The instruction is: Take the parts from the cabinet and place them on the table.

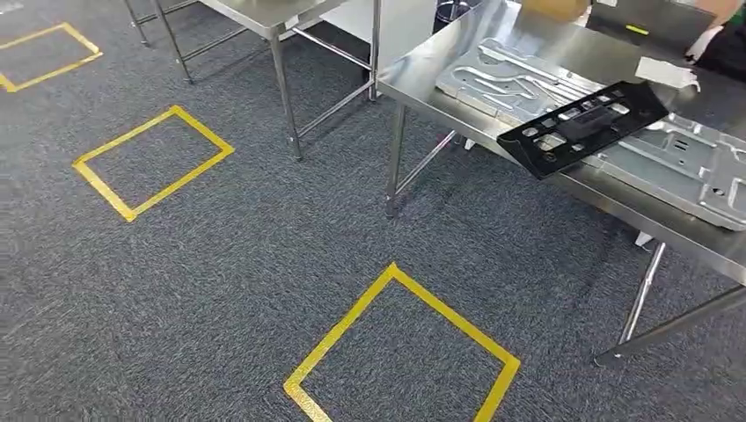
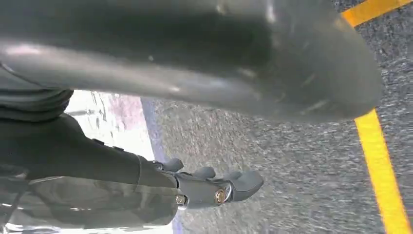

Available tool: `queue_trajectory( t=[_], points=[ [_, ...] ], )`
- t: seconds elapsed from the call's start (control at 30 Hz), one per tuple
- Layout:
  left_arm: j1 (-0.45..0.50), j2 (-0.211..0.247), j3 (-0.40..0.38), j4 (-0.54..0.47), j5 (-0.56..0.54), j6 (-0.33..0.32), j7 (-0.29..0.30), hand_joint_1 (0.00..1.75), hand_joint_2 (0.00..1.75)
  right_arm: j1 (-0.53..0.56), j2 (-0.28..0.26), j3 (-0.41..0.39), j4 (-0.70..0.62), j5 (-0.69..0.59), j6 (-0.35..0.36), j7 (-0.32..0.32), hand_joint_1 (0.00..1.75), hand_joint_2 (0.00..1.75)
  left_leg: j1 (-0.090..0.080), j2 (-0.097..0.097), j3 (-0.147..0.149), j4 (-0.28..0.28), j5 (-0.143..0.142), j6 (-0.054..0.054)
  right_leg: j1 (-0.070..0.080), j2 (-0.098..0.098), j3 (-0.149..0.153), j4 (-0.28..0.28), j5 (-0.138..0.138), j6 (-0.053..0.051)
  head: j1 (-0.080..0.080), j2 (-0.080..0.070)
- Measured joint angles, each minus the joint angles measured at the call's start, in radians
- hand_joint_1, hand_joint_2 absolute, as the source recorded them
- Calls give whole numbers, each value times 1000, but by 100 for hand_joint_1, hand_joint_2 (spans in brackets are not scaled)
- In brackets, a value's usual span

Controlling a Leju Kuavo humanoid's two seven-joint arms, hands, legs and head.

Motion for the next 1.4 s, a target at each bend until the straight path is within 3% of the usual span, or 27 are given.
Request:
queue_trajectory(
  t=[0.03, 0.07, 0.1, 0.2, 0.23, 0.27, 0.3, 0.37, 0.4, 0.47, 0.5, 0.53, 0.57, 0.73, 0.8, 0.87, 0.9, 0.93, 1.0, 1.03, 1.07, 1.1, 1.17, 1.23, 1.27, 1.33, 1.4],
  points=[
    [-1, 0, 0, 0, 0, -3, 0, 0, 0, -2, 0, 0, 0, 5, 0, 0, 0, 0, 0, -11, 0, 1, 1, -2, 0, 24, 40, -89, 45, -7, 0, 0],
    [-2, -1, 0, 0, 0, -8, 1, 0, 0, -2, 0, 1, 2, 8, 0, 1, 0, 0, -2, -19, -5, 4, 3, -6, 2, 87, 60, -151, 56, -16, 0, 0],
    [-6, -1, 0, 0, 0, -9, 2, 0, 0, -3, 2, 1, 4, 9, 0, 2, 0, 0, -6, -30, -14, 11, 4, -11, -1, 86, 63, -171, 53, -17, 0, 0],
    [-3, 0, 0, 0, -2, -10, 16, 0, 0, -11, 9, 2, 4, 13, 2, 5, 0, 0, 2, -63, -23, 4, 18, -33, 7, 52, 61, -168, 59, -26, 0, 0],
    [-3, 1, 1, 0, -3, -10, 21, 0, 0, -10, 15, 2, 5, 16, 2, 5, 0, 0, 1, -55, -28, 13, 14, -35, -8, 36, 65, -179, 67, -34, 0, 0],
    [-3, 1, 1, 0, -3, -10, 25, 0, 0, -8, 16, 2, 5, 18, 2, 8, 0, 0, -4, -2, -43, 42, -10, -39, -4, 24, 66, -183, 70, -37, -1, 0],
    [-4, 2, 1, 0, -3, -10, 27, 0, 0, -7, 17, 3, 5, 19, 2, 8, 0, 0, -2, 27, -69, 96, -47, -44, -2, 11, 64, -183, 70, -45, -2, 0],
    [-6, 3, 1, 0, -4, -10, 32, 0, 0, -1, 20, 4, 8, 21, 4, 8, 0, 0, 4, 48, -148, 270, -130, -53, 2, -21, 61, -182, 70, -45, -2, 0],
    [-6, 3, 1, 0, -4, -10, 38, 0, 0, -1, 20, 4, 9, 23, 9, 10, 0, 0, 7, 51, -170, 324, -143, -57, 3, -34, 59, -181, 69, -44, -2, 0],
    [-5, 3, 2, 0, -3, -9, 49, 0, 0, -1, 23, 8, 11, 31, 16, 18, 0, 0, 12, 58, -142, 282, -104, -61, 3, -60, 60, -180, 68, -42, -2, 0],
    [-5, 4, 2, 0, -3, -8, 51, 0, 0, -2, 25, 11, 11, 36, 16, 21, 0, 0, 14, 66, -85, 184, -58, -62, 1, -73, 62, -178, 65, -38, -2, 0],
    [-6, 4, 2, 0, -3, -7, 53, 0, 0, -2, 29, 14, 11, 41, 17, 23, 0, 0, 14, 88, -32, 93, -25, -61, 1, -82, 64, -175, 63, -34, -2, 0],
    [-9, 4, 2, 0, -3, -6, 55, 0, 0, -2, 29, 18, 11, 46, 18, 24, 0, 0, 11, 133, 7, 14, -26, -57, 4, -92, 66, -172, 59, -27, -2, 0],
    [-9, 3, 5, 0, 0, 11, 53, 0, 0, -16, 39, 36, 11, 75, 28, 43, 0, 0, 4, 85, 8, 5, -13, -14, 2, -114, 71, -169, 51, 6, -2, 0],
    [-10, 1, 10, -1, 4, 20, 47, 0, 0, -17, 42, 46, 11, 87, 36, 44, 0, 0, 5, 71, 3, 0, -6, -2, -3, -32, 41, -98, -7, 10, -1, 0],
    [-14, -1, 14, -1, 7, 26, 45, 0, 0, -16, 43, 55, 11, 99, 39, 51, 0, 0, 0, 50, -3, 0, -3, 3, -3, -11, -41, 71, -89, 10, -1, 0],
    [-14, -2, 17, -1, 8, 28, 45, 0, 0, -15, 43, 59, 11, 102, 42, 53, 0, 0, -2, 37, -6, 1, -2, 4, -3, -9, -75, 136, -105, 10, -1, 0],
    [-12, -2, 18, -1, 10, 29, 45, 0, 0, -15, 43, 61, 11, 105, 45, 54, 0, 0, -4, 24, -6, 1, -2, 4, -3, -9, -86, 151, -96, 8, -1, 0],
    [-11, -3, 19, -1, 11, 35, 45, 0, 0, -15, 44, 69, 11, 114, 52, 56, 0, 0, -6, -3, -3, 4, -1, 3, -2, -4, -43, 49, -15, 0, -1, 0],
    [-12, -4, 19, -1, 11, 37, 45, 0, 0, -16, 44, 72, 11, 115, 53, 56, 0, 0, -7, -17, -2, 6, -1, 2, -1, 12, 1, -48, 38, -6, -1, 0],
    [-13, -5, 19, -1, 10, 39, 45, 0, 0, -16, 44, 74, 11, 116, 53, 56, 0, 0, -6, -28, -3, 7, 0, 1, 0, 53, 38, -133, 72, -14, -1, 0],
    [-15, -10, 19, -1, 10, 41, 45, 0, 0, -16, 42, 75, 13, 117, 54, 56, 0, 0, -11, -35, -8, 11, 0, -5, 1, 81, 45, -154, 58, -17, -1, 0],
    [-14, -10, 19, -1, 6, 45, 46, 0, 0, -23, 43, 79, 13, 119, 55, 56, 0, 0, -3, -53, -16, 9, 4, -18, 7, 57, 41, -157, 61, -19, -1, 0],
    [-13, -10, 19, -1, 0, 46, 46, 0, 0, -31, 43, 83, 13, 126, 64, 57, 0, 0, -5, -75, -21, 1, 11, -34, 4, 35, 48, -172, 72, -33, -1, 0],
    [-12, -10, 19, -1, -3, 46, 46, 0, 0, -31, 44, 84, 13, 129, 73, 58, 0, 0, -3, -43, -22, 17, 1, -33, -2, 17, 54, -183, 79, -36, -1, 0],
    [-13, -10, 19, -1, -11, 39, 40, 0, 0, -31, 40, 84, 13, 129, 86, 59, 0, 0, -5, 29, -76, 128, -75, -41, 0, -5, 55, -188, 79, -46, -2, 0],
    [-12, -8, 19, -1, -15, 17, 28, 0, 0, -31, 30, 84, 13, 119, 99, 60, 0, 0, 3, 48, -156, 298, -148, -51, 4, -38, 55, -187, 77, -48, -2, 0]
  ],
)
